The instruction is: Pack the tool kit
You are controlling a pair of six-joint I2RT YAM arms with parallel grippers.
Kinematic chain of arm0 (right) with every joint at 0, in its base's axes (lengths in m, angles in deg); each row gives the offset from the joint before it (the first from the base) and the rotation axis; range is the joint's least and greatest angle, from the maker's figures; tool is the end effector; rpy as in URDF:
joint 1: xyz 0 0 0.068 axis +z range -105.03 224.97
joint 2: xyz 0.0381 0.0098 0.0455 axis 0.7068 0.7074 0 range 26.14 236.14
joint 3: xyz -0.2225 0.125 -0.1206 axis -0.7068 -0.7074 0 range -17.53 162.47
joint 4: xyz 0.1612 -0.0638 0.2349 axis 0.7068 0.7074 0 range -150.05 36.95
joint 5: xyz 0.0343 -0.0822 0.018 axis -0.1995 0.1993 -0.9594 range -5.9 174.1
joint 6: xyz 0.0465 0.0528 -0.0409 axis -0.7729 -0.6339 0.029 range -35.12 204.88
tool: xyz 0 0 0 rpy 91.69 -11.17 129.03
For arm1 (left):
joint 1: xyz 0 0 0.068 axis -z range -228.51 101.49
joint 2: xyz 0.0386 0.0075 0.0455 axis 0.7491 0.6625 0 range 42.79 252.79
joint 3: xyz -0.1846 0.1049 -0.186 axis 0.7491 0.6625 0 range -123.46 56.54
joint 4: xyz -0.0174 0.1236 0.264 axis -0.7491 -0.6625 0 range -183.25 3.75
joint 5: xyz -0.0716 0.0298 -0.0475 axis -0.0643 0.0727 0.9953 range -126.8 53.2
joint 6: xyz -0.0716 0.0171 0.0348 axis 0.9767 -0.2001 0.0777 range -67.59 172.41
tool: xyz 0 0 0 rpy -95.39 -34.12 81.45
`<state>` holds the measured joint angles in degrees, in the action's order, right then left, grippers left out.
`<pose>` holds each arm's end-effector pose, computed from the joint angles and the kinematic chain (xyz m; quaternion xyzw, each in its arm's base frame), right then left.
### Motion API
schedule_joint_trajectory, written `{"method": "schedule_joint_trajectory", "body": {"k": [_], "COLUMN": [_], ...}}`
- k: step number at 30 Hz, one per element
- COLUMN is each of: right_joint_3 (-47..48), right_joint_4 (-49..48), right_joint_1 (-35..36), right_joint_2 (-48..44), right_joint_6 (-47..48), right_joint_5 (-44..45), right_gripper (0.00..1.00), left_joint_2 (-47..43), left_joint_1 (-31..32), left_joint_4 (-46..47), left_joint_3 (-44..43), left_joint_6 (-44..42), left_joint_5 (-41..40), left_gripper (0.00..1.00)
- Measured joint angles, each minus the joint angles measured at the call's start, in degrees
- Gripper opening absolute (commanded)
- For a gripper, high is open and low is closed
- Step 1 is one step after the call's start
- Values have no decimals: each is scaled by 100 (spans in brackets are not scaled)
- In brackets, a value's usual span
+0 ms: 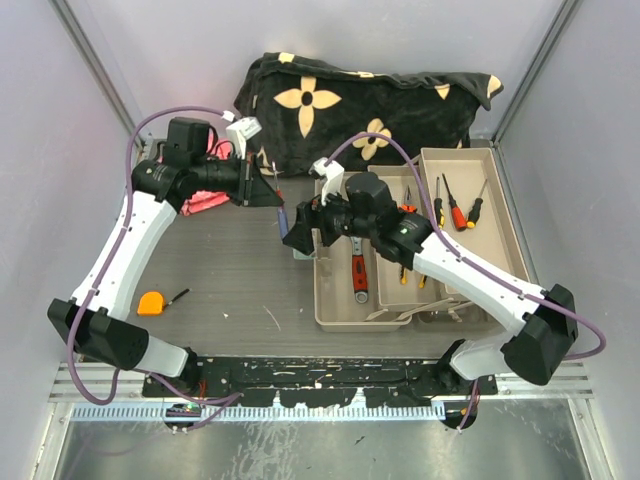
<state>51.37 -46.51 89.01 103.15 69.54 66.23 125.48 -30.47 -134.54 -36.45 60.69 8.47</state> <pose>0.2529 0.2745 0.3485 -0.2871 0.7702 0.3864 0.4185 0.3124 -0.1544 0.4174 0.2387 0.8122 -0.4289 0.3153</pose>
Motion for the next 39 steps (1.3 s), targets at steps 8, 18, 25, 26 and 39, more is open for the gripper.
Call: {"method": "schedule_joint_trajectory", "body": {"k": [8,18,25,26,39], "right_joint_3": [332,708,715,715,1731], "right_joint_4": [-142,-136,232,297,2476], "right_joint_1": [256,350,319,326,-1003], "right_joint_2": [280,715,704,678,-1134], "right_joint_6": [68,140,173,197,929], "right_joint_5": [243,356,872,988,3921], "right_gripper": [82,11,1,1,1], "left_joint_2": [-118,-120,-275,-304,-798], "left_joint_1": [122,208,208,188,-734], "left_joint_4": [-17,7,61,136,719], "left_joint_3": [131,192,216,238,909], "left_joint_6": [-48,-138,111,173,586], "left_joint_5": [22,-24,-278,-358,-907], "left_gripper": [0,16,45,44,44]}}
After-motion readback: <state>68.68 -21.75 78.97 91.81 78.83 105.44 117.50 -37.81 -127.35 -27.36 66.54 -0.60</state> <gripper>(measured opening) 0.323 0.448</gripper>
